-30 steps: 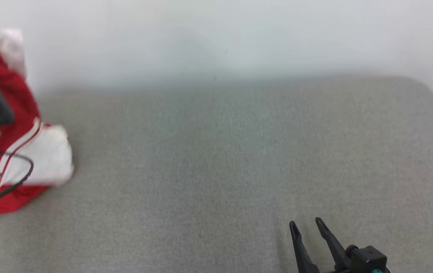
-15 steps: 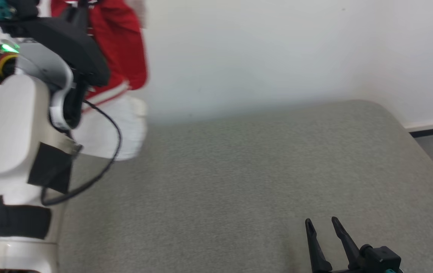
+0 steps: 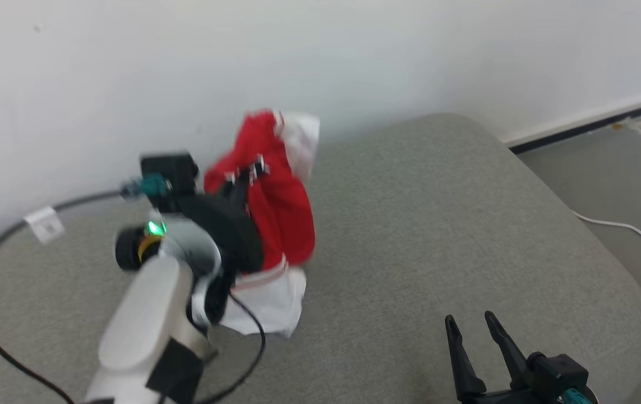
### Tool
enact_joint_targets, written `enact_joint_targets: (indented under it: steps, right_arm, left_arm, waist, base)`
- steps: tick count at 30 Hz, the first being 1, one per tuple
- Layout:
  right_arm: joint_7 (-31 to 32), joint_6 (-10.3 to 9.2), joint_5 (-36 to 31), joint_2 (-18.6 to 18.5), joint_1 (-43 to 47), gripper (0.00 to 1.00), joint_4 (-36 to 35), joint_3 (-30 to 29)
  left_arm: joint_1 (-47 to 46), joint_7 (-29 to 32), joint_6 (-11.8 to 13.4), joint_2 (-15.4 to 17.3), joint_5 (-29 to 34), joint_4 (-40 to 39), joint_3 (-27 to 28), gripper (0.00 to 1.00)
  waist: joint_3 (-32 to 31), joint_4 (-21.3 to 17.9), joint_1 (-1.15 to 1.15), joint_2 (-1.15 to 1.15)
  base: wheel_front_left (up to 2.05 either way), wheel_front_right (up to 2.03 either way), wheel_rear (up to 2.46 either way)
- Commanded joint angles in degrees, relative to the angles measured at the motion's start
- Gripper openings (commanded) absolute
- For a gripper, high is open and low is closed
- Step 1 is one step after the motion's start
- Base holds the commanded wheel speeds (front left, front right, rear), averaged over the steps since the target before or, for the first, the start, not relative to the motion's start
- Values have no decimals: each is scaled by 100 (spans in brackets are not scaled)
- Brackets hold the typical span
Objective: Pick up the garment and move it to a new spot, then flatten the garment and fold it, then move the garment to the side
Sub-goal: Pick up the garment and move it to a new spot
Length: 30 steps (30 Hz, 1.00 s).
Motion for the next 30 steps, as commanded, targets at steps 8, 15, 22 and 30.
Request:
enact_joint_targets:
  steps: [8,15,22,30]
  right_arm:
    - [-7,-12,35,16,-121,100,-8,76]
    - [-56,-12,100,15,-90,100,85,17]
    - [-85,-12,24,15,58,100,109,-230]
    - [-126,-12,-1,14,206,100,133,-466]
  left_arm:
    - [621,-461,379,-31,-31,1069,-685,62]
    - [794,-589,418,-31,-903,1320,-1341,100]
    - [1150,-1315,402,-29,-1523,712,-1552,100]
    - [2110,-2570,265,196,-1283,-246,-1011,100]
  waist:
    - [357,-370,0,0]
    - [300,-108,0,0]
    - [115,506,0,0]
    - [-74,1063,0,0]
  base:
    - [0,0,0]
    - [0,0,0]
    - [0,0,0]
    - [0,0,0]
